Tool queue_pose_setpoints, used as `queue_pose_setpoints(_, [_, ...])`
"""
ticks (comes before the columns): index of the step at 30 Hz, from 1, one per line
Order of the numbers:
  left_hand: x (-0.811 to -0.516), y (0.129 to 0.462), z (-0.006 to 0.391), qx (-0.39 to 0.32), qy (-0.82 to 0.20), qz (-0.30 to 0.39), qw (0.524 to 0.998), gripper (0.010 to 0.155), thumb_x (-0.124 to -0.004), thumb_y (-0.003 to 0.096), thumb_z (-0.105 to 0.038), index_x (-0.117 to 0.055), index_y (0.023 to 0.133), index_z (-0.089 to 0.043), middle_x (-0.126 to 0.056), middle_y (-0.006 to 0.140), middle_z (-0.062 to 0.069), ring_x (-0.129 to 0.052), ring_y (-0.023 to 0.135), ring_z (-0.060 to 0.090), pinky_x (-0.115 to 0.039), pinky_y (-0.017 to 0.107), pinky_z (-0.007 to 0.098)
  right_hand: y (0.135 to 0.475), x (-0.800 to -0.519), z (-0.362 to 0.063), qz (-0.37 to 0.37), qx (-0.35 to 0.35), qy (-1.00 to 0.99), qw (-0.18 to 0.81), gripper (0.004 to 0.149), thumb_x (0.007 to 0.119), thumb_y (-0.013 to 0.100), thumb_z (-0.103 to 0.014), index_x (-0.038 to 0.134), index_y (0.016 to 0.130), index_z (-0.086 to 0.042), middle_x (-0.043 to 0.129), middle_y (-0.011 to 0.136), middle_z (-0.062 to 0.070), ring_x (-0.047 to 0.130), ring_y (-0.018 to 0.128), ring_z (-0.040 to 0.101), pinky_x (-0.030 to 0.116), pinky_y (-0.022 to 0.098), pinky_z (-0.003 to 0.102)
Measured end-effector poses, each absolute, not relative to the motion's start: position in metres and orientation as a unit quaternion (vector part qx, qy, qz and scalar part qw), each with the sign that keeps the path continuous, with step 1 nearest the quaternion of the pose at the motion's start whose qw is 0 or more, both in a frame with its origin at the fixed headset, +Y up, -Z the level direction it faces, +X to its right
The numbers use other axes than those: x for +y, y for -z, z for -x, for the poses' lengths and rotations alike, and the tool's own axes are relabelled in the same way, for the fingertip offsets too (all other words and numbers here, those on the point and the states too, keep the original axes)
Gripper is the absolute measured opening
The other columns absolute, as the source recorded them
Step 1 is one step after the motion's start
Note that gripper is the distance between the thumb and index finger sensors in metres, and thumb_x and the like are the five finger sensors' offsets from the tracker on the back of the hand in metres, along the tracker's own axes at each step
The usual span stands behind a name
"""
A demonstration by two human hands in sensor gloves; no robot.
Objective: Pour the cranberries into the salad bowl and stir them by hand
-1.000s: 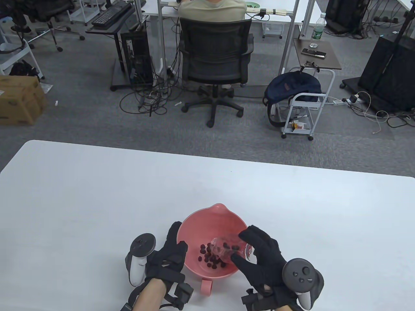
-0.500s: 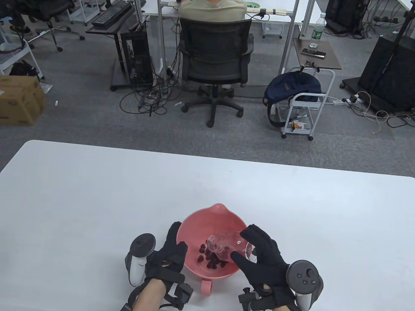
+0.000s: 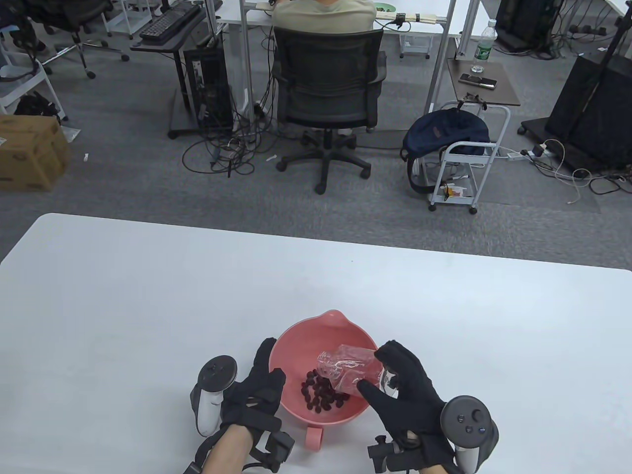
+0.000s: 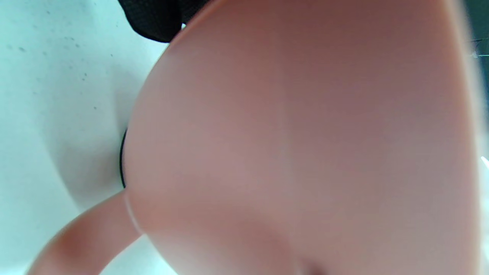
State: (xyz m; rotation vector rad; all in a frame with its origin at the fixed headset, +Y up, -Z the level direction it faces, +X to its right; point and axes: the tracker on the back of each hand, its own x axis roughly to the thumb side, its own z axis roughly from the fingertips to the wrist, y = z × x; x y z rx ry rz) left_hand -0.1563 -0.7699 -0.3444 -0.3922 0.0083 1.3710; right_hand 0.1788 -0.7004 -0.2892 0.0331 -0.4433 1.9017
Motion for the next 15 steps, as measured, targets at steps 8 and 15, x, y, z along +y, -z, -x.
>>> queue_pose_setpoints(8, [-0.77,0.345,0.156,0.003,-0.63,0.181,0.755,0.067,-0.059,0.062,-0.033,-0.016,0.114,-0.036,-0.03,0.125,0.013,-0.04,0.111,0.046,-0.056,0.079,0.055,0.3,-0.718,-0.204,0.054,-0.128,-0.738,0.66,0.104,0.112,0.031,-0.027,0.039,0.104,-0.026,0.049,0.103,0.005,0.063,0.095,0.034,0.084,0.063,0.051])
queue_pose_setpoints(15, [-0.77,0.345,0.157,0.004,-0.63,0.181,0.755,0.067,-0.058,0.0622,-0.033,-0.016,0.114,-0.036,-0.029,0.125,0.013,-0.04,0.111,0.046,-0.056,0.079,0.055,0.307,-0.73,-0.218,0.061,-0.119,-0.715,0.686,0.09,0.114,0.029,-0.037,0.061,0.1,-0.022,0.058,0.099,0.01,0.077,0.091,0.036,0.084,0.062,0.051])
